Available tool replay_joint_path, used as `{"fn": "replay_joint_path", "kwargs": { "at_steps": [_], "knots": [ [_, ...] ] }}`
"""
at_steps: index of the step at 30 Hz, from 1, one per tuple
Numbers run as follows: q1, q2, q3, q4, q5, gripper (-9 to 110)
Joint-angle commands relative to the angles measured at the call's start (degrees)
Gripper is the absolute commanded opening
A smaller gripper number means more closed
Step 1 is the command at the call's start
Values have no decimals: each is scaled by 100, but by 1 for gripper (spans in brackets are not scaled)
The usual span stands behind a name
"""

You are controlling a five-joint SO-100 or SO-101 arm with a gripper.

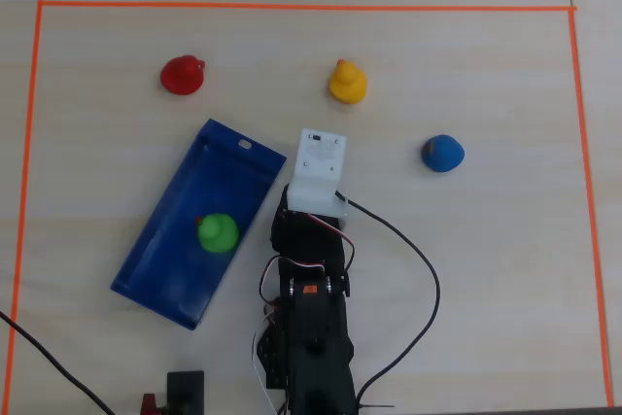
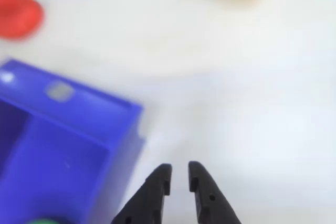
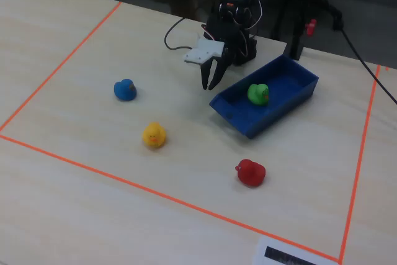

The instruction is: Grasp green duck and put it into box.

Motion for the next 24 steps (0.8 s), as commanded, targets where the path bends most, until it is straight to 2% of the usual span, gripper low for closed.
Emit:
{"fn": "replay_joint_path", "kwargs": {
  "at_steps": [1,5,24],
  "knots": [
    [-97,26,-35,1204,-281,0],
    [-97,26,-26,2399,-536,0],
    [-53,26,-26,2399,-439,1]
  ]
}}
